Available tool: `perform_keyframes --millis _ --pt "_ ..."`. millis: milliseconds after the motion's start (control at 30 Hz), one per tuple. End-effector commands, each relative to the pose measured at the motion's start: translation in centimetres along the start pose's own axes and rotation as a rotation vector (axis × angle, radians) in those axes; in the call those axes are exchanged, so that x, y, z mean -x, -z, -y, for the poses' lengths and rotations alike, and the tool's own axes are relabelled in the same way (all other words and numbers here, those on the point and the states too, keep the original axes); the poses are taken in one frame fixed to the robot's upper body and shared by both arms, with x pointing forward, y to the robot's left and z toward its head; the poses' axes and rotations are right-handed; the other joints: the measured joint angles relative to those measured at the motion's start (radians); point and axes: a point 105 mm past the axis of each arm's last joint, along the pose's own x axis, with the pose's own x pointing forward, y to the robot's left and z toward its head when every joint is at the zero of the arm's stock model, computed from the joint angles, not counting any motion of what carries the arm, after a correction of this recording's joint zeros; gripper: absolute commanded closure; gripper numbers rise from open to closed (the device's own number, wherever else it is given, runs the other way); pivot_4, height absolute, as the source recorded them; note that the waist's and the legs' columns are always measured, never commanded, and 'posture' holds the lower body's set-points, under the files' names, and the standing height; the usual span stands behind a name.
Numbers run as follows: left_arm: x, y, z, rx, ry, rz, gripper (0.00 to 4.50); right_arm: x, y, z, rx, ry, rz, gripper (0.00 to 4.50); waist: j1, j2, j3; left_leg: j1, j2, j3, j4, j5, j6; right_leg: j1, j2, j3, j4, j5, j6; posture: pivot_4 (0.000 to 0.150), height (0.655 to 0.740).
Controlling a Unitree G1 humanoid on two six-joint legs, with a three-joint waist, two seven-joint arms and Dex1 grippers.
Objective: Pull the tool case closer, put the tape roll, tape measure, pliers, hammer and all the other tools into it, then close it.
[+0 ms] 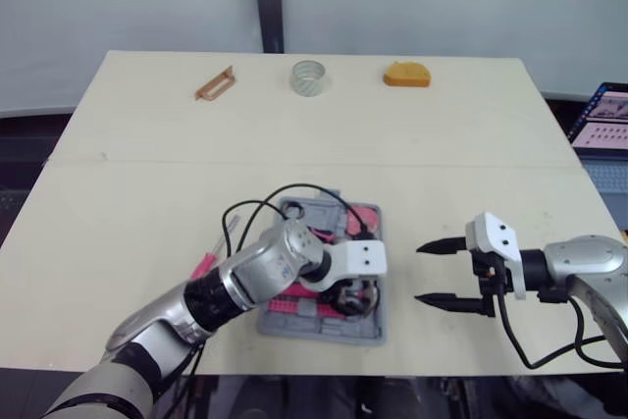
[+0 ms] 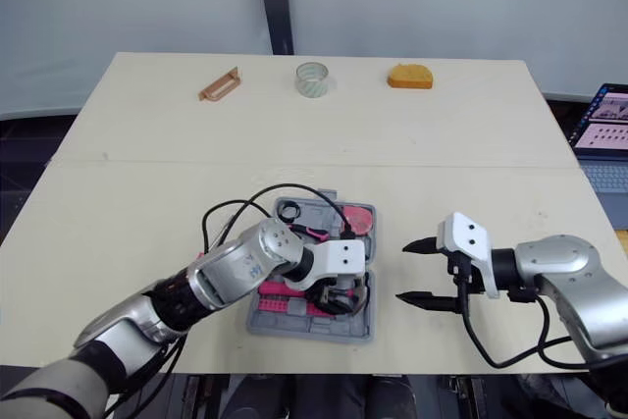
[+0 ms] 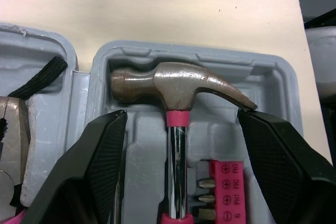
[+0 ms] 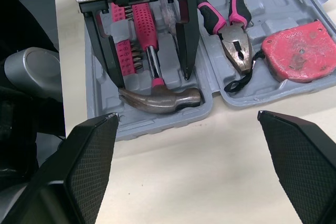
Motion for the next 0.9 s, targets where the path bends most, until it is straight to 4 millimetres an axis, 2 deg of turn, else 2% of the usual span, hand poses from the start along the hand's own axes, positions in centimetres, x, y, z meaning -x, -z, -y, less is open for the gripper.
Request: perform_keyframes --millis 33,167,233,300,367,500,567,633,667,733,867,900 --pt "1.1 -2.1 0.2 -0.031 0.009 0.081 0.88 0.5 -1.2 0.0 0.035 0.003 0.029 0.00 0.000 0.000 0.000 0.000 0.000 0.000 0.000 0.000 0.000 0.000 0.000 0.000 0.000 0.000 0.000 0.150 0.7400" --pt "2.8 -3.2 -0.6 -0.002 -0.004 0.168 0.88 0.5 -1.5 0.1 0.035 0.004 0.041 0.00 0.000 0.000 0.000 0.000 0.000 0.000 0.001 0.000 0.000 0.000 0.000 0.000 0.000 0.000 0.000 0.150 0.7400" --pt "4.6 -3.6 -1.4 0.014 -0.014 0.286 0.88 0.6 -1.9 0.1 0.031 0.005 0.059 0.00 -0.001 0.000 0.000 0.000 0.000 0.000 0.001 0.000 0.001 0.000 0.000 0.000 0.000 0.000 0.000 0.150 0.7400" --pt "6.5 -2.8 -2.0 0.033 -0.026 0.368 0.88 0.5 -2.2 0.0 0.025 0.004 0.077 0.00 -0.004 0.000 0.000 0.000 0.000 0.000 0.001 0.000 0.001 0.000 0.000 0.000 0.000 0.000 0.000 0.150 0.7400" --pt "7.4 -1.3 -2.1 0.049 -0.031 0.379 0.88 0.5 -2.3 0.0 0.022 0.002 0.083 0.00 -0.011 0.002 -0.001 0.000 0.000 0.000 0.001 0.000 0.001 0.000 0.000 0.000 0.001 0.000 0.000 0.150 0.7400" --pt "8.2 1.4 -1.5 0.062 -0.018 0.354 0.88 0.6 -2.4 0.1 0.022 0.004 0.085 0.00 -0.016 0.002 -0.001 0.000 0.000 0.000 0.000 0.000 0.001 0.000 0.000 0.000 0.000 0.000 0.000 0.150 0.7400" --pt "8.2 3.2 -1.1 0.059 -0.022 0.314 0.88 0.7 -2.4 0.1 0.022 0.006 0.086 0.00 -0.009 0.002 -0.001 -0.001 0.000 -0.001 0.002 -0.001 0.001 0.000 0.000 0.000 0.000 0.000 0.000 0.150 0.7400" --pt "7.8 4.1 -0.7 0.067 -0.010 0.326 0.88 0.7 -2.5 0.2 0.023 0.007 0.086 0.00 -0.009 0.002 -0.001 -0.001 0.000 0.000 0.002 -0.001 0.001 0.000 0.000 0.000 0.000 0.000 0.000 0.150 0.7400" --pt "7.6 4.3 -0.5 0.073 -0.004 0.343 1.40 0.7 -2.5 0.2 0.023 0.007 0.085 0.00 -0.008 0.002 -0.001 0.000 0.000 0.000 0.002 -0.001 0.001 0.000 0.000 0.000 0.000 0.000 0.000 0.150 0.7400" --pt "7.1 4.8 -0.3 0.083 0.002 0.357 2.13 0.6 -2.5 0.3 0.024 0.007 0.085 0.00 -0.003 0.002 -0.001 -0.001 0.000 0.000 0.002 -0.001 0.001 0.000 0.000 0.000 0.000 0.000 0.000 0.150 0.7400" --pt "5.8 5.7 0.1 0.096 0.008 0.376 4.23 0.6 -2.5 0.3 0.025 0.007 0.084 0.00 -0.003 0.002 -0.001 -0.001 0.000 0.000 0.003 -0.001 0.001 0.000 0.000 0.000 0.000 0.000 0.000 0.150 0.7400" --pt "5.5 5.8 0.2 0.091 0.006 0.374 4.43 0.6 -2.5 0.3 0.025 0.008 0.084 0.00 -0.003 0.002 -0.001 -0.001 0.000 0.000 0.003 -0.001 0.001 0.000 0.000 0.000 0.000 0.000 0.000 0.150 0.7400"
